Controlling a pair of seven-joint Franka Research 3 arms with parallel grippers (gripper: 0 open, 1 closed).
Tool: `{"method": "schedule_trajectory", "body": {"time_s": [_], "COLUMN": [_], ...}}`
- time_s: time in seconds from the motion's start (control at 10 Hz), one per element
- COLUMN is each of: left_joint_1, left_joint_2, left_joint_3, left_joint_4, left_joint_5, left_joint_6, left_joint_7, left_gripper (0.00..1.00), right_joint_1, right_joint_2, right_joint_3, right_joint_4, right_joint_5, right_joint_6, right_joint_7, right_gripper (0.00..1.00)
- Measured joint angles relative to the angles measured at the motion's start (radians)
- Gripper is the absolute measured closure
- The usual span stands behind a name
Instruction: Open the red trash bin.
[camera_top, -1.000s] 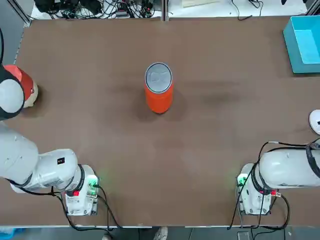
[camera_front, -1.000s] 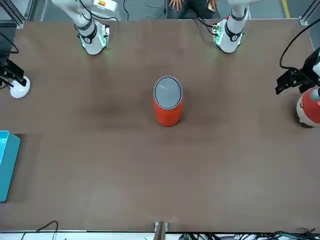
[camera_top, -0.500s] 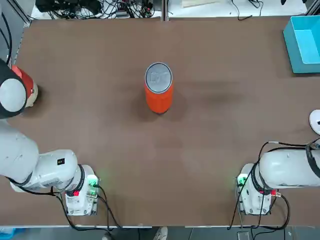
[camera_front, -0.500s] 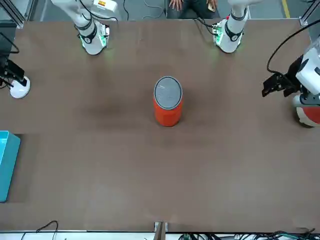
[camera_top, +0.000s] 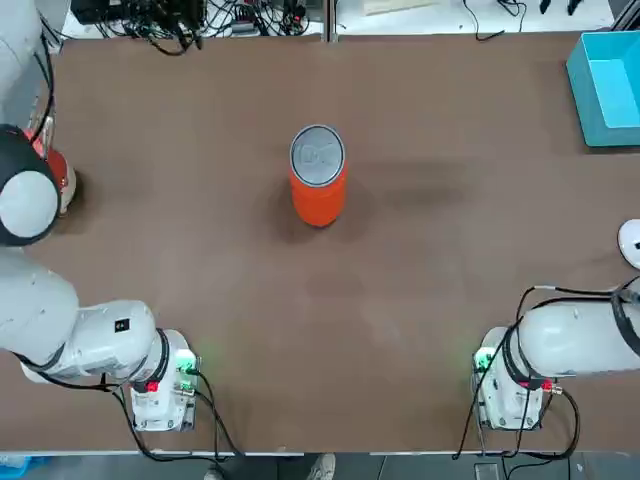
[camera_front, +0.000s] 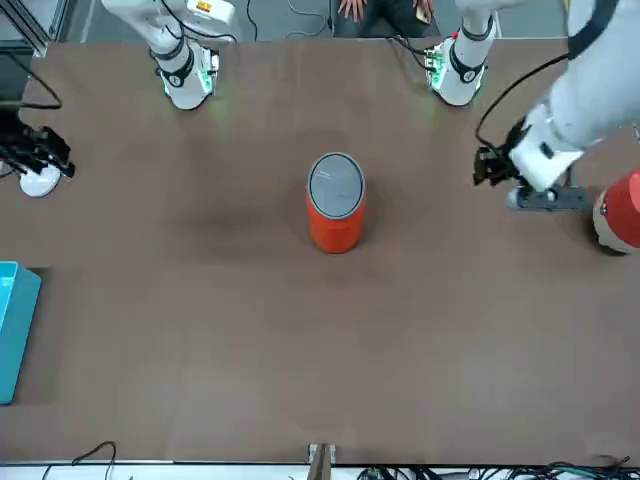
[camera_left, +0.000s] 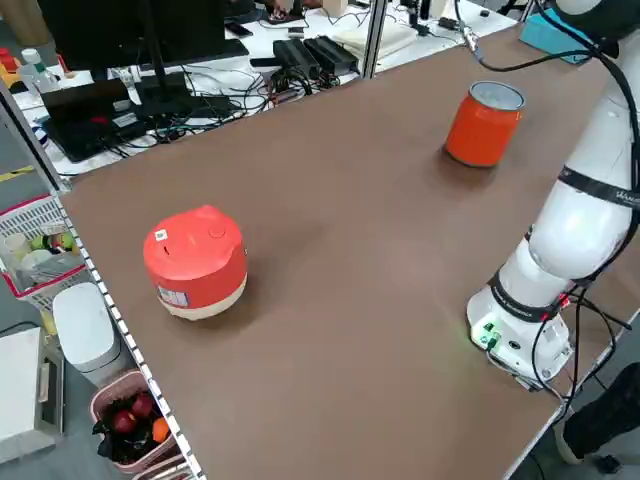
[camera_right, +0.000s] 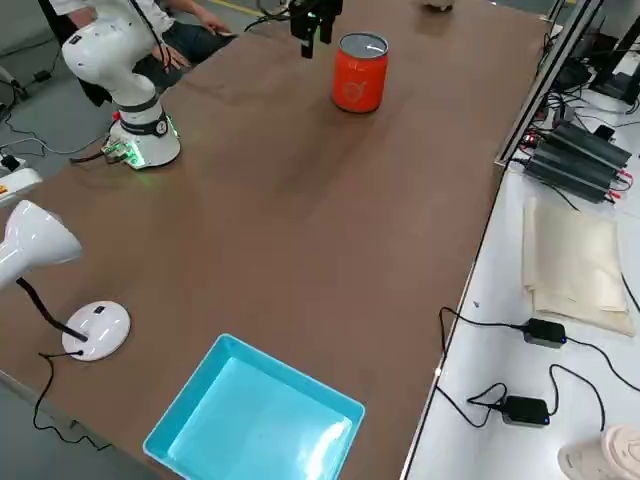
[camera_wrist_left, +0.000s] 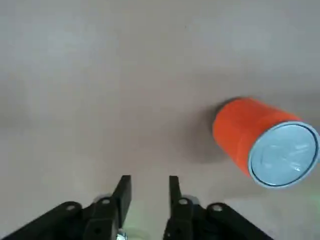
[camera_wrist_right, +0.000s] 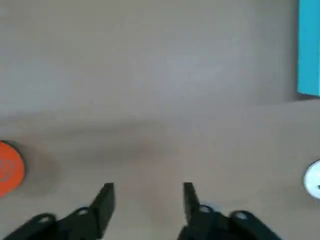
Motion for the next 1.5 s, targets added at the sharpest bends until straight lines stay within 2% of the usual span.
{"method": "schedule_trajectory", "body": {"time_s": [0.1, 0.2, 0.3, 0.5, 0.7, 0.9, 1.2, 1.5], "left_joint_1": [-0.025, -0.064, -0.119, -0.211, -0.266, -0.311, -0.323, -0.327], "left_joint_2": [0.001, 0.002, 0.004, 0.008, 0.018, 0.038, 0.046, 0.046], "left_joint_3": [-0.020, -0.033, -0.038, -0.040, -0.040, -0.040, -0.038, -0.040], "left_joint_4": [-0.023, -0.053, -0.096, -0.179, -0.243, -0.330, -0.429, -0.468], "left_joint_5": [0.000, 0.000, 0.005, 0.015, 0.017, 0.018, 0.034, 0.035], "left_joint_6": [0.029, 0.075, 0.138, 0.239, 0.326, 0.462, 0.542, 0.622], "left_joint_7": [-0.061, -0.142, -0.230, -0.360, -0.412, -0.463, -0.475, -0.499], "left_gripper": [0.84, 0.94, 0.99, 0.99, 0.99, 0.99, 0.99, 0.99], "right_joint_1": [0.061, 0.126, 0.185, 0.294, 0.420, 0.536, 0.656, 0.746], "right_joint_2": [0.001, 0.002, 0.003, 0.010, 0.029, 0.066, 0.147, 0.231], "right_joint_3": [0.003, 0.005, 0.007, 0.007, 0.007, 0.008, 0.007, 0.007], "right_joint_4": [-0.004, -0.010, -0.025, -0.060, -0.117, -0.171, -0.202, -0.205], "right_joint_5": [0.002, 0.014, 0.041, 0.076, 0.078, 0.078, 0.078, 0.078], "right_joint_6": [0.001, 0.009, 0.039, 0.131, 0.262, 0.376, 0.516, 0.560], "right_joint_7": [0.086, 0.172, 0.259, 0.434, 0.621, 0.767, 0.917, 0.964], "right_gripper": [0.64, 0.77, 0.93, 0.96, 0.99, 0.99, 0.99, 0.99]}}
